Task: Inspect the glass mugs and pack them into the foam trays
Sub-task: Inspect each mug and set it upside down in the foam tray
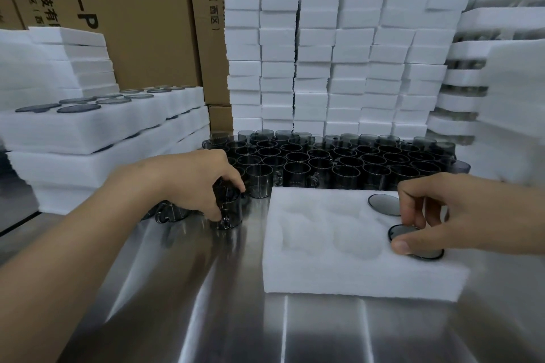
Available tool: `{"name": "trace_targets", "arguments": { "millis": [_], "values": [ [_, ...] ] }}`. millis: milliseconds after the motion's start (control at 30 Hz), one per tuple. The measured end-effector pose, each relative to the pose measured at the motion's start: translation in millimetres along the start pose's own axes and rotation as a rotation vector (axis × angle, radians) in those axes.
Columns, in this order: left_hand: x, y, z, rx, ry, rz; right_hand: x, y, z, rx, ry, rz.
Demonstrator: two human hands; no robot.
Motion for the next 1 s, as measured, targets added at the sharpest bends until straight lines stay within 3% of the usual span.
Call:
{"name": "trace_targets", "arguments": {
  "millis": [200,400,633,833,1000],
  "values": [
    [-8,2,7,-0.183,0.120,-0.105,4,1,0,-0.001,-0.011,0.006],
    [-34,20,26,-0.839,0.239,-0.223,7,1,-1,-0.004,-0.012,-0.003],
    [-59,45,27,-1.291,0.287,-0.376,10,2,0,-0.008,-0.014,-0.016],
    [-68,49,26,-1.352,0.254,-0.447,10,2,-1,-0.017,-0.013,-0.027],
    [-63,30,22,-0.968,0.876,-0.588,9,1,-1,-0.041,-0.009,-0.022]
  ]
}}
Point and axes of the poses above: each hand's wrist, its own y-axis away from the middle knuckle, its own z-axis out of the back of the hand, x = y × z, the point moved 5 cm from there along -y, towards the middle knuckle, and after that the axes turned 11 degrees about x, right-handed, at the moved point
